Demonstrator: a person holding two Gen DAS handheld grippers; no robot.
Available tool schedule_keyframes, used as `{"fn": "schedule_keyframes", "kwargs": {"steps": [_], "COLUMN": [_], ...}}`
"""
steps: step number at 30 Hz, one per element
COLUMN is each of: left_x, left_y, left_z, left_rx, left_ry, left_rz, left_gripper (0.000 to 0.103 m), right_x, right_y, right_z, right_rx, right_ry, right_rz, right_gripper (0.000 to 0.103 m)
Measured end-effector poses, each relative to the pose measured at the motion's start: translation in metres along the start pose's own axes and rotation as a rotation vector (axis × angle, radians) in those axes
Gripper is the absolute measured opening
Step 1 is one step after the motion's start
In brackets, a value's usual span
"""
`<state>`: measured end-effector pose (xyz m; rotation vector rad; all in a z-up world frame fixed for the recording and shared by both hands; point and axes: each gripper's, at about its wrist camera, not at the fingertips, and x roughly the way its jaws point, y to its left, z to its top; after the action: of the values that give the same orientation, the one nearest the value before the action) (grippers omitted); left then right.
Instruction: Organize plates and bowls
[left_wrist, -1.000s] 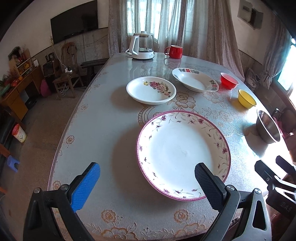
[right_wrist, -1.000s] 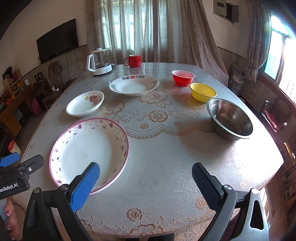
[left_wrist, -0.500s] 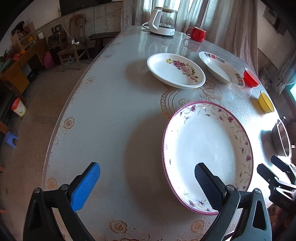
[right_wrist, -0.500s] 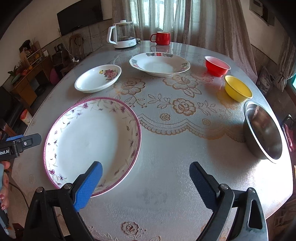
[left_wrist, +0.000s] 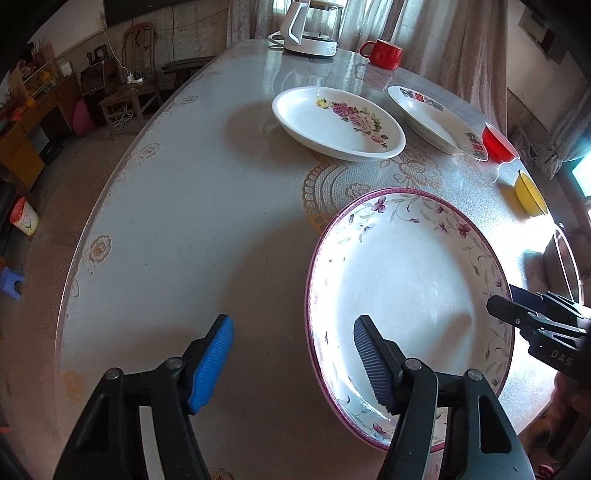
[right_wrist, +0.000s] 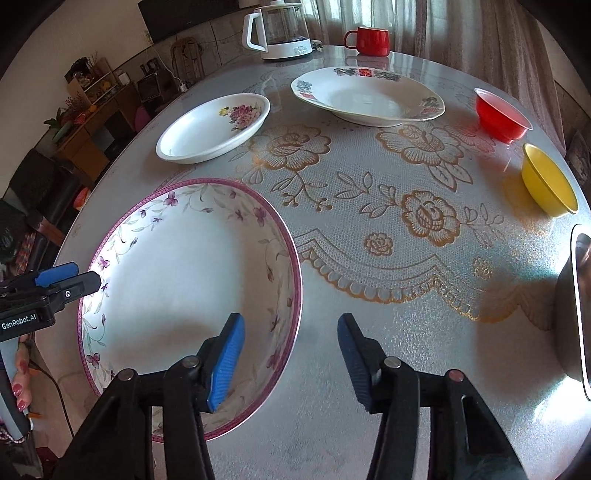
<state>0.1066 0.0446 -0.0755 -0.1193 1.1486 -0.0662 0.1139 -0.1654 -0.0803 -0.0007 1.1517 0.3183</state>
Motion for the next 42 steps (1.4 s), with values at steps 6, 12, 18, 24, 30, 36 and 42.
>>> {"fn": "schedule_keyframes", "kwargs": {"steps": [6, 12, 18, 24, 30, 36, 42], "left_x": [0.006, 0.004, 0.003, 0.001, -0.001, -0.002, 0.011], "left_y": [-0.004, -0.006, -0.011, -0.021, -0.022, -0.043, -0.060], "left_z": [-0.004, -0.007, -0.013, -0.017, -0.014, 0.005, 0.019], "left_rx": [-0.008, -0.020, -0.014, -0.031, -0.078, -0.075, -0.078], "left_ry": [0.015, 0.016, 0.023, -0.008, -0.023, -0.052, -0.033], "left_rz": [-0.040, -0.045, -0.032, 0.061, 0.072, 0.080, 0.086], "left_gripper": [0.035, 0.028, 0.025, 0.025, 0.025, 0.025, 0.025], "right_x": [0.008, 0.014, 0.019, 0.016, 0.016, 0.006, 0.008], "right_y": [-0.005, -0.005, -0.004, -0.006, -0.007, -0.022, -0.043], "right_z": [0.005, 0.010, 0.015, 0.013, 0.015, 0.027, 0.029], "right_rx": [-0.022, -0.060, -0.098, -0.133, -0.165, -0.174, -0.173], "right_ry": [0.032, 0.057, 0.070, 0.077, 0.089, 0.055, 0.077], "right_rz": [0.072, 0.108, 0.123, 0.138, 0.154, 0.126, 0.128], "right_gripper": [0.035, 0.028, 0.023, 0.021, 0.021, 0.021, 0.021]}}
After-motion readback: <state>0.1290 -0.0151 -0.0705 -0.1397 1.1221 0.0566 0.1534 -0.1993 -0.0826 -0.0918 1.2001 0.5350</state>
